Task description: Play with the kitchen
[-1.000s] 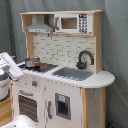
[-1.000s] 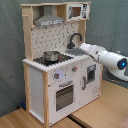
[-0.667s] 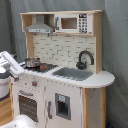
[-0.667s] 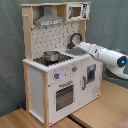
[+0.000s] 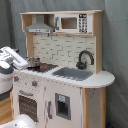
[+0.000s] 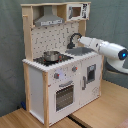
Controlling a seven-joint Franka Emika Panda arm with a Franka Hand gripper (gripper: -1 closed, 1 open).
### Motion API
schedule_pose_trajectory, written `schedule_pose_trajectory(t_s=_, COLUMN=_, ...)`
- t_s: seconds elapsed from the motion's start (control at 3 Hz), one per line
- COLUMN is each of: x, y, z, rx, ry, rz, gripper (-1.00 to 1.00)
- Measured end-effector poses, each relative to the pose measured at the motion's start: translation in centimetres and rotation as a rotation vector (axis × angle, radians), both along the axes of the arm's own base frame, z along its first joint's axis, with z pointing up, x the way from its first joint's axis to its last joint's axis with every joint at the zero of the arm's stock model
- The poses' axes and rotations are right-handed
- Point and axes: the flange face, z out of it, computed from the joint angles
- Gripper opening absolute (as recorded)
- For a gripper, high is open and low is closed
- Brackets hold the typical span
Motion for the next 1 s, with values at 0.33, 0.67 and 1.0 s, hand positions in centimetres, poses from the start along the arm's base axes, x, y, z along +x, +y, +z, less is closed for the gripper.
schedule_pose_trajectory(t_s=0.33, x=0.3, y=-1.5, z=2.4, rx=-0.061, ry=-0.011, rz=-0.01, gripper=1.0)
schedule_pose_trajectory(t_s=0.67, x=0.4, y=-3.0, z=4.7, rx=-0.128, ry=-0.016, rz=-0.024, gripper=1.0)
schedule_pose_trajectory(t_s=1.0, x=0.6, y=-4.3, z=6.7, rx=-0.189, ry=-0.015, rz=-0.037, gripper=1.0)
